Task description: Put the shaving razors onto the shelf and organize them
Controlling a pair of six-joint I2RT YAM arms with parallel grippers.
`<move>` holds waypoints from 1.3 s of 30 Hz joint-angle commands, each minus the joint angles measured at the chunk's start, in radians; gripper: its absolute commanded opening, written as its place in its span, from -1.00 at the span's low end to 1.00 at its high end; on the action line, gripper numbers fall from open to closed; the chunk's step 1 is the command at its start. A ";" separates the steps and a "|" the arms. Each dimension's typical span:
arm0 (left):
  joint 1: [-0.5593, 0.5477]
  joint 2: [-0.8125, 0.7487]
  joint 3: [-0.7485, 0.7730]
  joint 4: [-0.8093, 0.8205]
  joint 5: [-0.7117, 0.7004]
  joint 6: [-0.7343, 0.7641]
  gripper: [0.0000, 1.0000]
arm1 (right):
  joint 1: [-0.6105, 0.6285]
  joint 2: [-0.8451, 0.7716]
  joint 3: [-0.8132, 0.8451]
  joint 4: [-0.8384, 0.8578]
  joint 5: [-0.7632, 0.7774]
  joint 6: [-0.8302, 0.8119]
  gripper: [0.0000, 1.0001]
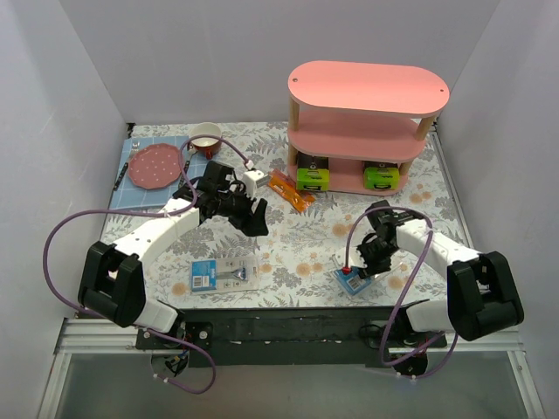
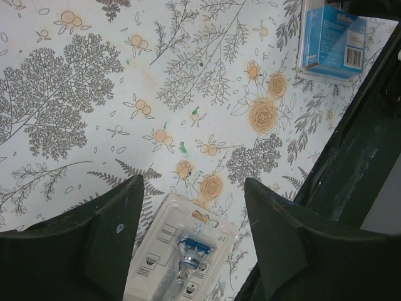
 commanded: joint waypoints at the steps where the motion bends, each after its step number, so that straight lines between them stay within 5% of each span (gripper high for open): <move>1: 0.007 -0.051 -0.031 0.041 0.001 -0.055 0.28 | 0.094 0.037 -0.020 0.036 -0.021 0.051 -0.29; 5: 0.021 -0.100 -0.088 0.090 -0.083 -0.170 0.28 | 0.119 0.096 0.132 0.039 -0.106 0.315 -0.46; 13: 0.061 -0.221 -0.068 0.144 -0.129 -0.308 0.29 | 0.119 0.218 0.560 0.108 -0.219 1.127 -0.97; 19: 0.062 -0.255 -0.064 0.187 0.067 -0.400 0.30 | 0.116 0.200 0.589 0.296 -0.293 1.667 -0.97; 24: 0.061 -0.217 -0.104 0.278 0.191 -0.536 0.30 | 0.145 0.209 0.639 0.338 -0.151 1.888 -0.97; 32: -0.019 -0.088 -0.073 0.388 0.191 -0.632 0.34 | 0.150 0.274 0.710 0.287 0.095 2.168 -0.97; 39: -0.114 0.004 -0.033 0.410 0.176 -0.636 0.33 | 0.145 0.274 0.690 0.266 0.085 2.282 -0.97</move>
